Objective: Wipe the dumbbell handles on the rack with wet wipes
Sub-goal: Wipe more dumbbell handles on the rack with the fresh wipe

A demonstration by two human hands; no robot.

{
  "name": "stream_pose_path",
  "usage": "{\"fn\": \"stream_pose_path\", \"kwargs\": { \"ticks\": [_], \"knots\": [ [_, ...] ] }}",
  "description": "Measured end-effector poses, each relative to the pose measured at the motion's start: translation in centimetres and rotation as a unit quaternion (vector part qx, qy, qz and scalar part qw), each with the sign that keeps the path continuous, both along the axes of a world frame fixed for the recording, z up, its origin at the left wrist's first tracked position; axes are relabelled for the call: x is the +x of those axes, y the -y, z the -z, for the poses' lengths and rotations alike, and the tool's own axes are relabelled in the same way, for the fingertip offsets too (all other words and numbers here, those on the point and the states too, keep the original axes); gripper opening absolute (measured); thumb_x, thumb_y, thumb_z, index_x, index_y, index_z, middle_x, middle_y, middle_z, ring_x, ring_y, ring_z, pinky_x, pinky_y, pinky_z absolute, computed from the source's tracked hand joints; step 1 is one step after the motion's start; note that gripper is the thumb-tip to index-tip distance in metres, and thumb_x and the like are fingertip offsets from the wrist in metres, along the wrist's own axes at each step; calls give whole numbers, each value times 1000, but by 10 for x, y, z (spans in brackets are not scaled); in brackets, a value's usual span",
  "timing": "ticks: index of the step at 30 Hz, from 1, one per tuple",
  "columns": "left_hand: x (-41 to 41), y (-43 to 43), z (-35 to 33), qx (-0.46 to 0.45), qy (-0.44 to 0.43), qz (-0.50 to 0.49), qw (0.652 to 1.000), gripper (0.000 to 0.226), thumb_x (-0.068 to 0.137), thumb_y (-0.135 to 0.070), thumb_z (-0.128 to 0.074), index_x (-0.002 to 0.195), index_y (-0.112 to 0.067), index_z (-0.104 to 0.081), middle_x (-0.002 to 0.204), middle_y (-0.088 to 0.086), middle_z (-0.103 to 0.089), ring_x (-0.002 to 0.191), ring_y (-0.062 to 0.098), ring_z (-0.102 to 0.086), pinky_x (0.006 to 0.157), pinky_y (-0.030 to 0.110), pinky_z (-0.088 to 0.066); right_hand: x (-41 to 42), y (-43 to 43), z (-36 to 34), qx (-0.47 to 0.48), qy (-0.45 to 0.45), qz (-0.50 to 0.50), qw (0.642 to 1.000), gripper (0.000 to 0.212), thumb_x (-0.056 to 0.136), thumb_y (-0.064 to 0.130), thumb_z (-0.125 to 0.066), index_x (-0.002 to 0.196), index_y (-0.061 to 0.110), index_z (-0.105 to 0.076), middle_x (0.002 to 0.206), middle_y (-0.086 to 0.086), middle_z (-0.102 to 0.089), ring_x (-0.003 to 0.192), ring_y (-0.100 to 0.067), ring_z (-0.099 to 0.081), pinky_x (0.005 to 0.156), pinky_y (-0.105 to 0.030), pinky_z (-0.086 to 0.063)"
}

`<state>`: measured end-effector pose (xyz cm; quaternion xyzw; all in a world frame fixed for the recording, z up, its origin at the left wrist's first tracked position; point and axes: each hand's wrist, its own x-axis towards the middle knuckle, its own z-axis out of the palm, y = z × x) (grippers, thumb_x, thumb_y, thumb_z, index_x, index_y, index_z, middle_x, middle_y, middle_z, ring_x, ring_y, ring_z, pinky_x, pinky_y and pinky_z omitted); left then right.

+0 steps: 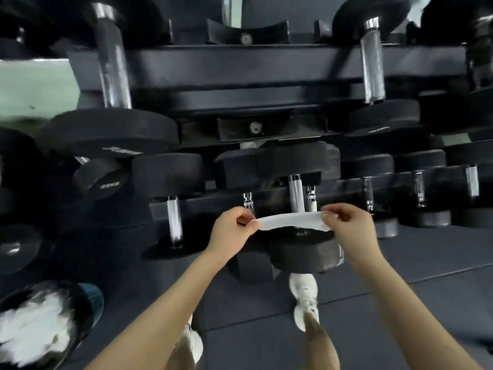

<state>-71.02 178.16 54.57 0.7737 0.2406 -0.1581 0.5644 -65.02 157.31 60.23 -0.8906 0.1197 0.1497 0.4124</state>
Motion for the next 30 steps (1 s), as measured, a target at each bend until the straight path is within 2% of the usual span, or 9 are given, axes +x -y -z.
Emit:
{"fn": "stream_pose_path", "kwargs": {
  "ticks": [2, 4, 8, 12, 16, 21, 24, 26, 30],
  "knots": [
    [17, 15, 3, -9, 16, -31, 999, 17, 81, -14, -67, 72, -26, -59, 70, -5, -65, 72, 20, -65, 75, 36, -55, 18, 16, 2, 2, 7, 18, 1000, 14, 81, 2, -64, 85, 14, -70, 69, 4, -64, 57, -1, -55, 51, -6, -41],
    [37, 29, 9, 19, 18, -52, 998, 14, 82, -18, -67, 73, -24, -59, 76, -4, -67, 76, 20, -66, 74, 33, -53, 42, 22, 16, -23, 15, 18, 999, 13, 81, 6, -64, 83, 17, -69, 71, 1, -66, 55, 1, -56, 53, -14, -43],
    [68, 58, 40, 115, -78, -95, 986, 13, 85, -22, -59, 97, -19, -64, 102, 4, -67, 90, 22, -62, 74, 28, -46, 77, 24, 65, -100, -20, -22, 995, 14, 83, 12, -63, 91, 17, -73, 89, -9, -71, 88, -29, -65, 71, -29, -46],
    [77, 86, 55, 196, -77, -202, 956, 28, 87, -19, -55, 114, -15, -57, 116, 12, -55, 104, 31, -55, 86, 31, -41, 87, 32, 92, -121, -32, -51, 991, 21, 84, 9, -59, 95, 20, -73, 96, -2, -71, 81, -18, -60, 63, -23, -42],
    [73, 114, 62, 221, -31, -169, 960, 18, 87, -23, -53, 99, -20, -67, 105, 4, -62, 98, 18, -53, 73, 23, -36, 87, 35, 103, -86, -53, -44, 994, 15, 85, 18, -62, 94, 23, -74, 86, 3, -66, 82, -17, -60, 64, -22, -38],
    [73, 114, 68, 328, -101, -162, 925, 27, 87, -32, -59, 113, -27, -63, 115, 5, -55, 105, 24, -51, 80, 26, -37, 71, 18, 116, 24, -107, -26, 994, 24, 87, 36, -62, 79, 14, -69, 70, 2, -64, 75, -21, -64, 62, -27, -47],
    [74, 115, 62, 227, -42, -250, 940, 17, 88, -24, -59, 102, -15, -64, 96, 0, -60, 86, 17, -57, 72, 20, -36, 65, 8, 120, 25, -97, -20, 995, 29, 83, 37, -67, 94, 11, -72, 86, 0, -70, 83, -18, -63, 66, -25, -47],
    [76, 119, 62, 145, -65, -216, 963, 19, 90, -28, -57, 85, -12, -65, 79, -1, -63, 78, 18, -60, 67, 24, -40, 63, 6, 120, 29, -83, -9, 996, 27, 83, 32, -69, 98, 10, -71, 92, -2, -71, 83, -16, -64, 70, -25, -48],
    [79, 119, 79, -99, -55, -221, 969, 11, 89, -22, -62, 82, -18, -69, 83, -1, -71, 77, 8, -64, 66, 10, -47, 62, 8, 125, 53, -96, -1, 994, 15, 82, 22, -72, 87, 8, -72, 76, -2, -68, 71, -15, -62, 59, -21, -45]
  ]
}}
